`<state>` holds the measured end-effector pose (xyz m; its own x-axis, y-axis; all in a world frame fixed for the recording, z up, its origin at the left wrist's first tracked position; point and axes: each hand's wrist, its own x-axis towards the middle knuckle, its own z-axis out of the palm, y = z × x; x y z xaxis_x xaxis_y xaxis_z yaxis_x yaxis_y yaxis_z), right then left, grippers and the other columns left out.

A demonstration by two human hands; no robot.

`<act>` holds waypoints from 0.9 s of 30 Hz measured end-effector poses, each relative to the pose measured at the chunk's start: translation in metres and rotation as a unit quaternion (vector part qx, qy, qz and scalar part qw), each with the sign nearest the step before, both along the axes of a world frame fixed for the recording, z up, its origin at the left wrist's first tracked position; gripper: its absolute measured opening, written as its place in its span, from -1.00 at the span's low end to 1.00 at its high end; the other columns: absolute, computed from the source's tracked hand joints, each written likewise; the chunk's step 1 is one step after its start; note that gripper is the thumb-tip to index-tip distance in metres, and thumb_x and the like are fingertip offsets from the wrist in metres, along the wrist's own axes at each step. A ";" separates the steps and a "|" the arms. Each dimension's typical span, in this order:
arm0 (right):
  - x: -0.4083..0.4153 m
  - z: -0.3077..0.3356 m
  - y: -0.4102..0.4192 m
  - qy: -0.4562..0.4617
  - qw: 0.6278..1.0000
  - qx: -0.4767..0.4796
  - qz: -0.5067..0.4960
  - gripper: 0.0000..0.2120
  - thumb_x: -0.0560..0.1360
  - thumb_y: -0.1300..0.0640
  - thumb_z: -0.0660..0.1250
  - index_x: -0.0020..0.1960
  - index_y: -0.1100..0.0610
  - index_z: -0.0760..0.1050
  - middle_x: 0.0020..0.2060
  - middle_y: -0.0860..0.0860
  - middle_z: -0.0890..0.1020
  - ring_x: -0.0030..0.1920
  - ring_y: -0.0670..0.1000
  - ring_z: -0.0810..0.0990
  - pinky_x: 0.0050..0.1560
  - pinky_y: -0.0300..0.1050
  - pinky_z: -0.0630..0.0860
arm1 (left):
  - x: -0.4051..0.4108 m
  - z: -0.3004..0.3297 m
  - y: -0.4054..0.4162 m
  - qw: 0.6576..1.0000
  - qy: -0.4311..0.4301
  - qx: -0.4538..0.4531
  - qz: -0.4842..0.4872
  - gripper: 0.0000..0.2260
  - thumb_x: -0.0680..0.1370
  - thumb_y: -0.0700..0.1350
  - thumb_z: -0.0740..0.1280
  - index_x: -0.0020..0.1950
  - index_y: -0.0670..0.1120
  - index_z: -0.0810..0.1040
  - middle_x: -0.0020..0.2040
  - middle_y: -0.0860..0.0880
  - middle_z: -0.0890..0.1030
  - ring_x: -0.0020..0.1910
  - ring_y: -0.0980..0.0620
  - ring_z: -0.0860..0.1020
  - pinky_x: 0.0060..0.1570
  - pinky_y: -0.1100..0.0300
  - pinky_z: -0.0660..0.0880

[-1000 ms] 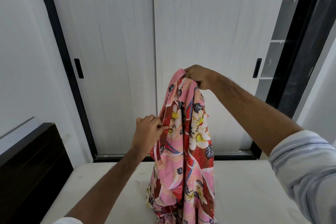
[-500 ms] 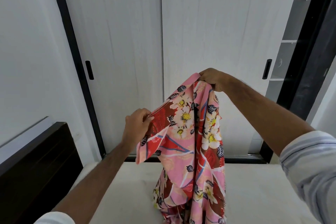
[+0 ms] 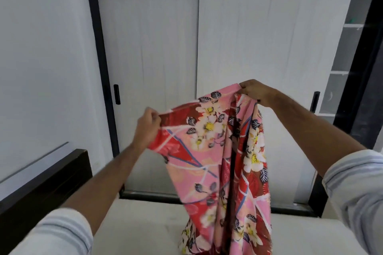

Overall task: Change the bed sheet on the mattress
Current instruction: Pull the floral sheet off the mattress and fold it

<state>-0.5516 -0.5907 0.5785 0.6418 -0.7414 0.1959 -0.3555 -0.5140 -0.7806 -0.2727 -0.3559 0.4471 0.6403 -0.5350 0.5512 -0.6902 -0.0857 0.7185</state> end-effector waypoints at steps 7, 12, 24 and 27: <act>-0.027 0.036 -0.002 0.004 0.986 -0.011 0.166 -0.77 0.63 0.19 0.28 0.16 0.31 0.60 0.01 0.24 0.68 -0.10 0.12 0.70 -0.11 -0.07 0.67 | 0.001 0.146 0.033 0.931 -0.353 0.005 0.099 -0.84 0.68 -0.07 0.17 0.19 -0.12 0.38 -0.25 -0.06 0.54 -0.31 -0.14 0.53 -0.31 0.01 0.42; -0.047 0.046 -0.008 -0.018 0.980 0.007 0.196 -0.75 0.61 0.21 0.28 0.16 0.37 0.57 -0.02 0.17 0.68 -0.07 0.05 0.69 -0.06 -0.14 0.62 | -0.004 0.171 0.067 0.875 -0.468 0.122 0.004 -0.66 0.61 0.17 0.27 0.20 -0.07 0.40 -0.28 0.10 0.46 -0.41 0.04 0.43 -0.42 0.23 0.26; -0.057 0.118 0.018 -0.141 0.974 -0.073 0.163 -0.83 0.63 0.24 0.27 0.09 0.22 0.64 -0.08 0.15 0.71 -0.16 0.09 0.71 0.02 0.05 0.65 | -0.011 0.230 0.131 0.962 -0.242 -0.047 0.117 -0.88 0.49 -0.21 0.49 0.01 -0.17 0.71 -0.12 -0.06 0.65 -0.14 -0.02 0.56 -0.09 0.21 0.38; -0.066 0.132 0.052 -0.184 0.969 -0.099 0.132 -0.84 0.63 0.23 0.28 0.06 0.23 0.64 -0.16 0.09 0.73 -0.18 0.10 0.71 -0.11 -0.01 0.66 | -0.030 0.234 0.140 0.977 -0.128 -0.133 0.105 -0.94 0.57 -0.18 0.40 0.00 -0.15 0.65 -0.17 -0.02 0.64 -0.21 0.03 0.57 -0.19 0.23 0.42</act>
<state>-0.6177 -0.5388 0.7106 0.6628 -0.4864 0.5693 0.0926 -0.7012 -0.7069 -0.3026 -0.2162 0.6814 0.5427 -0.2227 0.8099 -0.8380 -0.0779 0.5401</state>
